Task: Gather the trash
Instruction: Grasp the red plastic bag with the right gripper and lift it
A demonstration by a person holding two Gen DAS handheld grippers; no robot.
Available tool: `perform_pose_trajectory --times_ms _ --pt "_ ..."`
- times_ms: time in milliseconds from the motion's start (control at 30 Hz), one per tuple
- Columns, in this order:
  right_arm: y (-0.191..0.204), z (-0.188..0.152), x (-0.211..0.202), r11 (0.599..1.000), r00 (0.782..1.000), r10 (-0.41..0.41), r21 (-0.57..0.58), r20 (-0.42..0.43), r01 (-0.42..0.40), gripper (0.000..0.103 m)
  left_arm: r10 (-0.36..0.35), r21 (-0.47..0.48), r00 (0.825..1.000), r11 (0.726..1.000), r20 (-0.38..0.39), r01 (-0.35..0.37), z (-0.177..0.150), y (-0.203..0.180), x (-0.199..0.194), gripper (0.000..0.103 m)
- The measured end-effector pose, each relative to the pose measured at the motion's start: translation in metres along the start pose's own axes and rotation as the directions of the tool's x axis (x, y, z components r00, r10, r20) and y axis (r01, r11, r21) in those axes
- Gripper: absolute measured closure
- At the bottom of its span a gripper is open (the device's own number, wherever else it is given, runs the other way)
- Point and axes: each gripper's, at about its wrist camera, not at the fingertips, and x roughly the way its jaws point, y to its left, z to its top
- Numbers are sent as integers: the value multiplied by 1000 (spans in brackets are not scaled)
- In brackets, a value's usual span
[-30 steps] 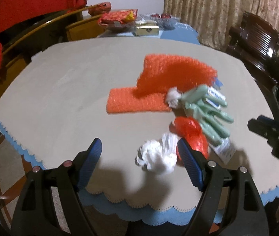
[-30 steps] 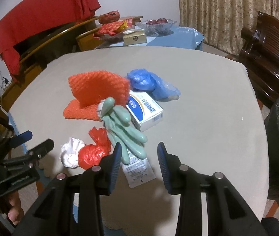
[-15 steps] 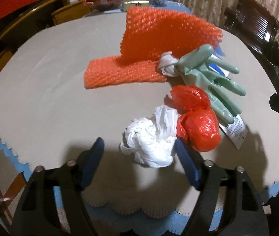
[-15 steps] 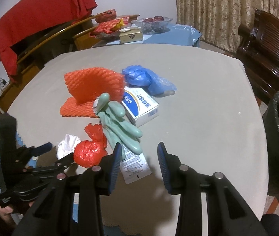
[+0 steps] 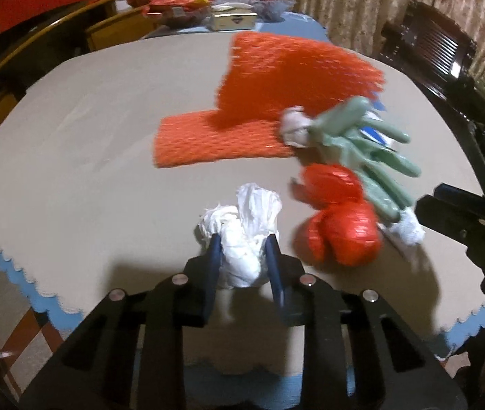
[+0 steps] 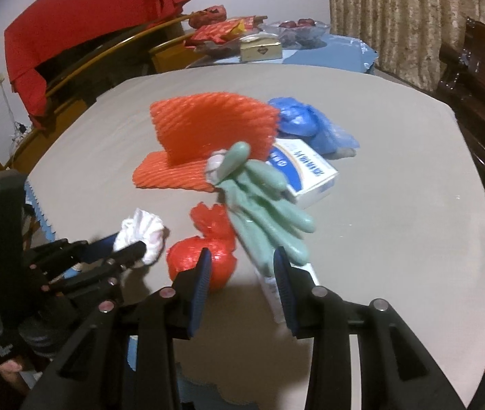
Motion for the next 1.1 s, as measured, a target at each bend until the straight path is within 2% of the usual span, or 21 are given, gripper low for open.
perform_pose_trajectory --times_ms 233,500,600,767,1100 --pt "23 -1 16 1000 1000 16 -21 -24 -17 65 24 -20 999 1000 27 -24 -2 26 -1 78" --pt "46 -9 44 999 997 7 -47 -78 -10 64 4 -36 999 999 32 -3 -7 37 -4 78" --pt "52 -9 49 998 997 -6 -69 -82 0 69 -1 -40 999 999 33 2 -10 37 -5 78" --pt "49 -4 45 998 996 11 -61 -83 -16 80 1 -45 999 999 32 1 -10 37 -6 78" --pt "37 1 1 997 998 51 -51 -43 -53 83 33 -44 998 999 49 -31 -6 21 -38 78"
